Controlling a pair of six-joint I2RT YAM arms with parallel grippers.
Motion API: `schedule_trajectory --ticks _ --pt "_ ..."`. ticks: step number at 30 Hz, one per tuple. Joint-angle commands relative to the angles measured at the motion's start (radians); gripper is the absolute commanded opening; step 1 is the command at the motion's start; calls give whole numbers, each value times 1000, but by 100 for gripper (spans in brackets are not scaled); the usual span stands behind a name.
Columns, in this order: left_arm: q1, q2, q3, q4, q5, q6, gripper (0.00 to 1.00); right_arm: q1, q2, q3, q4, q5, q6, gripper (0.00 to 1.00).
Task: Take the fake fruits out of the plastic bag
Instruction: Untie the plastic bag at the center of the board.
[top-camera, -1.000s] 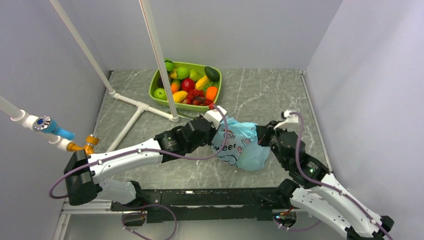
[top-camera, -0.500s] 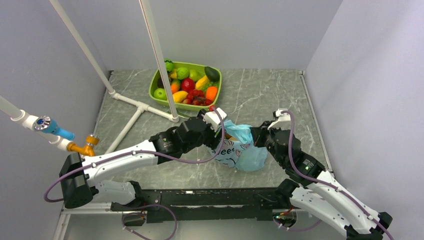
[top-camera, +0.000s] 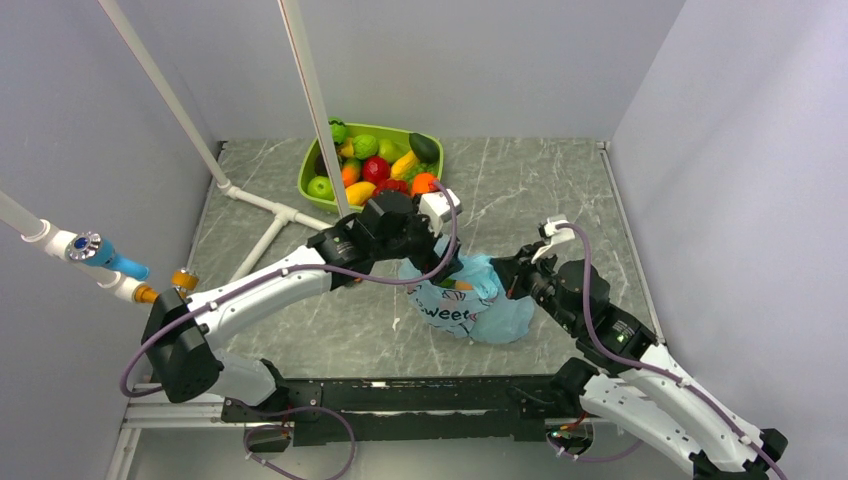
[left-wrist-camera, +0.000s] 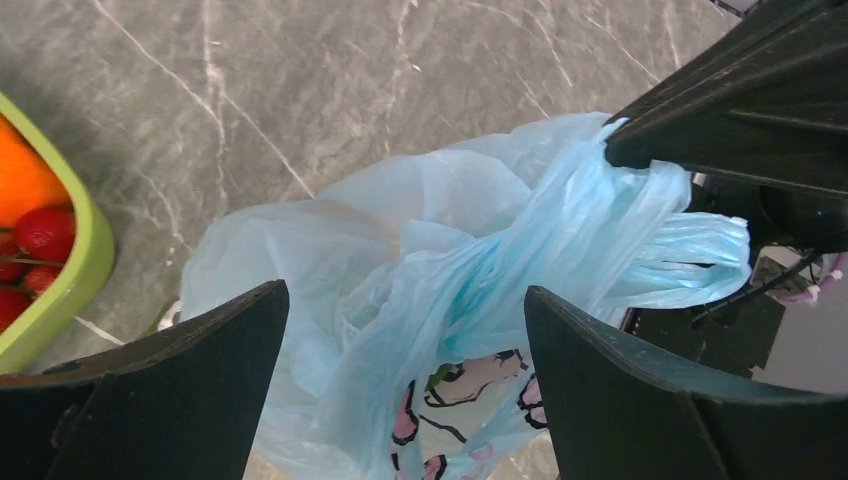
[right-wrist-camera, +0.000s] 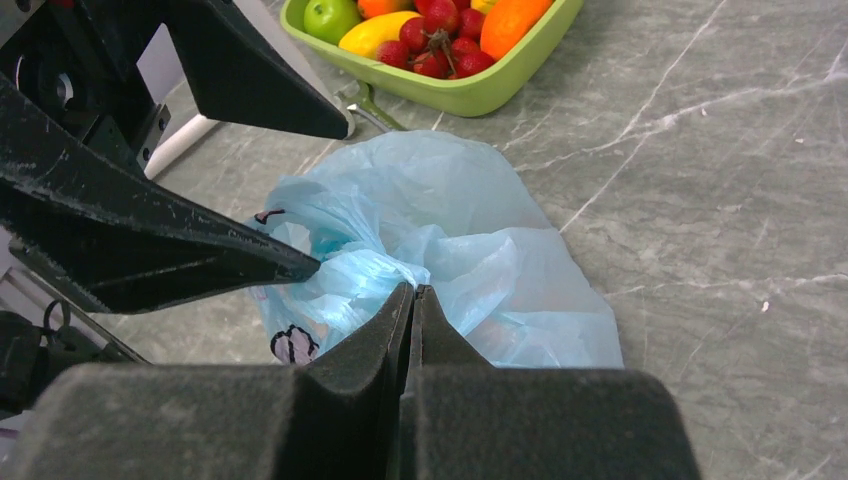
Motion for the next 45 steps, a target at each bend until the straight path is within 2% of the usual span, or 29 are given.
schedule_trajectory --ticks 1,7,9,13,14,16,17,20,23,25,28,33,35,38,40,45 --pt "-6 22 41 -24 57 16 92 -2 23 38 21 -42 -33 0" --pt "-13 74 58 -36 79 17 67 -1 21 9 58 -77 -38 0" --pt "-24 86 62 -53 45 40 52 -1 29 9 54 -82 -39 0" --pt "-35 68 81 -105 -132 92 28 -1 57 43 1 -30 -49 0" --pt "-36 45 72 -103 -179 90 23 -2 57 48 -15 16 -37 0" --pt "-35 -14 38 -77 -285 85 4 -1 43 48 -56 130 19 0" --pt "-35 -46 20 -60 -339 77 0 -1 30 45 -81 186 68 0" --pt "-35 -159 -50 7 -512 79 0 -2 -35 38 -189 361 218 0" --pt "-35 -262 -142 99 -597 89 0 -2 -115 14 -257 479 361 0" --pt "-36 -296 -170 125 -571 83 0 -1 -149 -17 -181 420 309 1" --pt "-36 -289 -154 96 -510 38 0 -1 -124 -5 -111 291 196 20" --pt "-36 -244 -135 71 -430 -5 0 -1 33 138 -155 256 77 53" --pt "-35 -237 -126 66 -403 -11 0 -2 105 210 -189 225 34 57" --pt "-36 -244 -130 67 -368 -16 0 -4 197 280 -250 208 49 79" --pt "-37 -255 -144 81 -359 -17 0 -19 244 301 -271 168 69 83" --pt "-37 -263 -144 75 -379 -9 0 -97 295 289 -238 -35 148 79"
